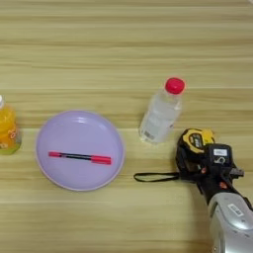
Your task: Move the objects on the table
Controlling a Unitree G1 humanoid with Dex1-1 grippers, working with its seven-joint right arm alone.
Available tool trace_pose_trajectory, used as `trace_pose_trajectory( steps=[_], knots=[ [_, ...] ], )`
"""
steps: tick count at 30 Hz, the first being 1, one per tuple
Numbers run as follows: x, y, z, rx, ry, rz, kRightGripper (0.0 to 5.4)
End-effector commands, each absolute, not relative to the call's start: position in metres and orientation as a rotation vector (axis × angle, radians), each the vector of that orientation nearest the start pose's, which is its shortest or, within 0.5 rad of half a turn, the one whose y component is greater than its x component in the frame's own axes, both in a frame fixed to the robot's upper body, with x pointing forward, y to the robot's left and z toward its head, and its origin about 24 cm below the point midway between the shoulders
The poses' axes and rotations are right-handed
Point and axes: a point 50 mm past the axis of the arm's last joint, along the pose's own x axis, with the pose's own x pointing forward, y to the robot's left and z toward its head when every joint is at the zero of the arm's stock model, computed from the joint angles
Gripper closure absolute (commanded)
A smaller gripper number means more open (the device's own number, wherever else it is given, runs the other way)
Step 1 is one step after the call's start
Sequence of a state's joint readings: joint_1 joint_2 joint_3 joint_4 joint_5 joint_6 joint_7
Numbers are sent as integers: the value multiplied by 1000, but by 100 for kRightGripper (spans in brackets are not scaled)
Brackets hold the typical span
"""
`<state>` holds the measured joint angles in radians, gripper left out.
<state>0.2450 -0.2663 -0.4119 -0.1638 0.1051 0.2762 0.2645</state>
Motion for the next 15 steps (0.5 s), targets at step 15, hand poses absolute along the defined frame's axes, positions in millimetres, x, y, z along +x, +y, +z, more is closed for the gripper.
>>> trace_pose_trajectory(
  steps=[15],
  knots=[
    [185,-285,77,-200,146,-151,4]
  ],
)
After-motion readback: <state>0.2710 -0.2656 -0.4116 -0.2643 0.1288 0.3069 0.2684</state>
